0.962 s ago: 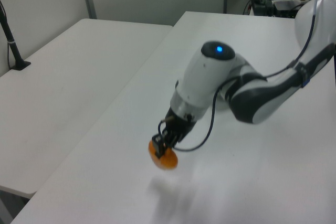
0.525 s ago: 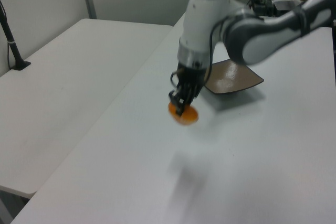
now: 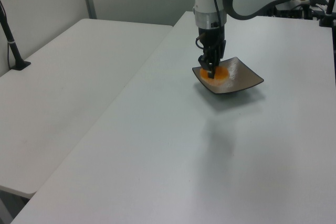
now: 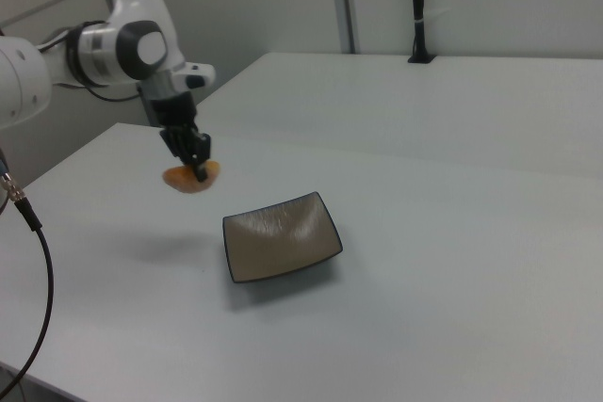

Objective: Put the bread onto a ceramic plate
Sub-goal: 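Lift the bread roll and carry it over the brown plate, then lower the roll onto the plate and open the gripper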

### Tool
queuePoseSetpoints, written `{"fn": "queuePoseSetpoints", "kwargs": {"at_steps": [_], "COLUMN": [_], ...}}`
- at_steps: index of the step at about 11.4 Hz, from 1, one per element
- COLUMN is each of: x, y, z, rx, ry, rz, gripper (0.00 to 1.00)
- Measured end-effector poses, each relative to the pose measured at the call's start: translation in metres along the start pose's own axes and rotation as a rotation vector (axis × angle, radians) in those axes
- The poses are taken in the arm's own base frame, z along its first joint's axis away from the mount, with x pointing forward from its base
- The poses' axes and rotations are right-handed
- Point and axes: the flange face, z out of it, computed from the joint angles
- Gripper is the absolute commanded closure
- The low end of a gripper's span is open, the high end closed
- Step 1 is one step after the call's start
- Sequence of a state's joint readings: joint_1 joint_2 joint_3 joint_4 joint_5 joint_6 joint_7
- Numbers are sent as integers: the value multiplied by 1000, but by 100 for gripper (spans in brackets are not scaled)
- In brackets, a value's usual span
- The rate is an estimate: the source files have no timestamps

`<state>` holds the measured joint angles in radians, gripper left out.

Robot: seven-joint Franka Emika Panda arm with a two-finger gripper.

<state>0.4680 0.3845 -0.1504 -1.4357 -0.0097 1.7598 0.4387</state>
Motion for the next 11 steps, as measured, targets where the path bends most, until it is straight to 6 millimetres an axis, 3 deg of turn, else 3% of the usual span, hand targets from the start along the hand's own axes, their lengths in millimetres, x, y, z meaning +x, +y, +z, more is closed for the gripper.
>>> {"fn": "queuePoseSetpoints", "kwargs": {"at_steps": [1,2,3,4,8,11], "x": [7,13,18,23,28,29], "y": [22,42,59,70,71,67], "z": [8,15,23,29,63,66], "rx": [-14,-24,-31,-29,-32,-31], "ry": [-13,-25,-35,-29,-23,-19], "rz": [2,8,17,31,41,40], "gripper": [73,62,22,0,0,0]}}
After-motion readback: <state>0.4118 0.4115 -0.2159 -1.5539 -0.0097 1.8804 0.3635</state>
